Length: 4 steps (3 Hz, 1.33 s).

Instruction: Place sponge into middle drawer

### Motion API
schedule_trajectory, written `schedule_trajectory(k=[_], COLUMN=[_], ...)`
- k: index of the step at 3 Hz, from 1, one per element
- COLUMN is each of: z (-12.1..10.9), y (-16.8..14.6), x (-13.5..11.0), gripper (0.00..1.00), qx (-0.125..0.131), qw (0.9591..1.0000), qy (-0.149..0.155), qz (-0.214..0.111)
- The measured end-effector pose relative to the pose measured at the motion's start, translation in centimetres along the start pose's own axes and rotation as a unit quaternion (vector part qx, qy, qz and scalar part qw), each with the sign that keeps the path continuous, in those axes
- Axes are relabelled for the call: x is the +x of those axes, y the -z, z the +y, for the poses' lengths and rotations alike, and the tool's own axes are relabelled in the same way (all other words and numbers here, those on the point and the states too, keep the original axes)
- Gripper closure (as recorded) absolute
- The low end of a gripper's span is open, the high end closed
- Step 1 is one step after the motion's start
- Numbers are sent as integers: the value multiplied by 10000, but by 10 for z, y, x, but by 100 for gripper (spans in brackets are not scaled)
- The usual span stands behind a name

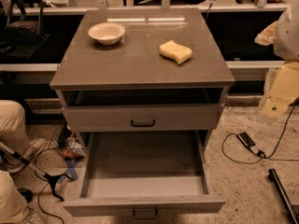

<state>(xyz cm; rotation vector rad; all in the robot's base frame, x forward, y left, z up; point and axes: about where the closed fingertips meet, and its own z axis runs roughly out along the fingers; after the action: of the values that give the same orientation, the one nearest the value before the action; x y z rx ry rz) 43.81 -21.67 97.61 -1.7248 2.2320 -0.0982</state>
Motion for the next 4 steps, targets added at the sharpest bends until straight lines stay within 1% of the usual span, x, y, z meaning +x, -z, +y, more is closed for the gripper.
schedule_trajectory(k=[1,2,3,4], z=[-5,-44,-117,-172], y=[-2,-18,-54,-91], x=[-3,-22,-50,-81], gripper=[0,0,0,0], qx=[75,187,215,219], qw=[9999,9986,9934,9848], qy=[-45,-232,-629,-1120], qz=[-58,-428,-934,-1312])
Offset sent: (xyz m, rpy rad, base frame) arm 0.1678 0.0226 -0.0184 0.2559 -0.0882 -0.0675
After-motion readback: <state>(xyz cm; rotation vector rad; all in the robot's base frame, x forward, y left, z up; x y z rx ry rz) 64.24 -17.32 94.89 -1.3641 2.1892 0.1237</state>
